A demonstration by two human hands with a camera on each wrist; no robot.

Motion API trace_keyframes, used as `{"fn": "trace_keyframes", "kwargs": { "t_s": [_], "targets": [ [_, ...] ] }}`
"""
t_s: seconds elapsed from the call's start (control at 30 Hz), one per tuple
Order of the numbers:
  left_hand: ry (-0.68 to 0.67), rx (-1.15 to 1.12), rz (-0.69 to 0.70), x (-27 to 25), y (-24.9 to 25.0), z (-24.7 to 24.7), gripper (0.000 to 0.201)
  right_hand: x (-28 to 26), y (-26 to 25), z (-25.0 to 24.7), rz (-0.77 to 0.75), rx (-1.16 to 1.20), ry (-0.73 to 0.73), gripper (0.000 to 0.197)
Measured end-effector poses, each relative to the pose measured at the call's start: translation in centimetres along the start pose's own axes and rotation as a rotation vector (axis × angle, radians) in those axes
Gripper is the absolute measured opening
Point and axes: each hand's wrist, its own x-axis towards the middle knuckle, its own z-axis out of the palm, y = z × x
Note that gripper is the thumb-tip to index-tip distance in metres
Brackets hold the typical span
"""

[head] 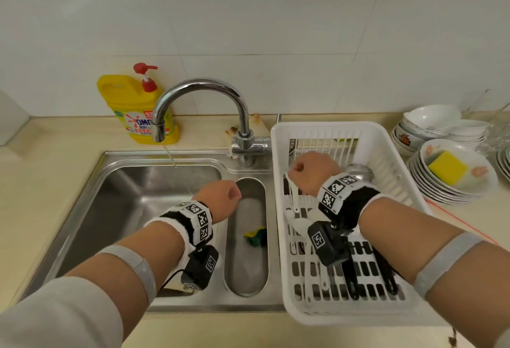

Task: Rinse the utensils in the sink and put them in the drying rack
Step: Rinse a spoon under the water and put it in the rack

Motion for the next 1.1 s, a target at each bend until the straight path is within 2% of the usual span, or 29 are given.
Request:
{"fn": "trace_keyframes", "kwargs": {
  "t_s": [0.07,0.2,0.27,0.43,0.5,0.6,0.67,0.77,0.87,0.97,1.1],
  "targets": [
    [0.0,0.008,-0.011,-0.5,-1.3,-0.3,0.009,0.7,-1.4,-0.5,-0.039,-0.01,0.001,0.024],
    [0.009,0.003,0.006,-0.8,-2.3,-0.8,0.013,0.4,0.4,0.1,0.058,-0.105,-0.26,0.015],
    [0.036,-0.012,0.056,-0.8,-1.3,-1.2,0.016,-0.6,2.6,0.6,0.095,-0.175,-0.328,0.015],
    [0.121,-0.097,0.329,-0.8,4.3,-2.2,0.012,-2.9,7.5,1.3,0.199,-0.19,-0.331,0.012],
    [0.084,-0.08,0.458,-0.9,7.3,-2.3,0.012,-3.6,8.8,1.8,0.265,-0.181,-0.349,0.015],
    [-0.054,0.034,0.604,-0.7,11.4,-1.7,0.016,-4.2,10.1,2.7,0.413,0.045,-0.43,0.023],
    [-0.224,0.142,0.607,-0.2,13.5,-0.8,0.024,-4.4,10.3,3.2,0.464,0.191,-0.459,0.025],
    [-0.409,0.332,0.582,0.8,15.8,1.0,0.037,-4.5,11.2,4.1,0.427,0.25,-0.418,0.028],
    [-0.456,0.433,0.536,1.7,17.4,2.7,0.05,-5.1,11.9,4.3,0.403,0.179,-0.53,0.023],
    [-0.512,0.48,0.482,2.8,18.6,3.5,0.06,-4.9,13.0,3.7,0.429,0.214,-0.533,0.02],
    [-0.52,0.391,0.343,3.8,19.4,3.6,0.062,-4.7,13.6,3.3,0.384,0.138,-0.553,0.022]
  ]
}}
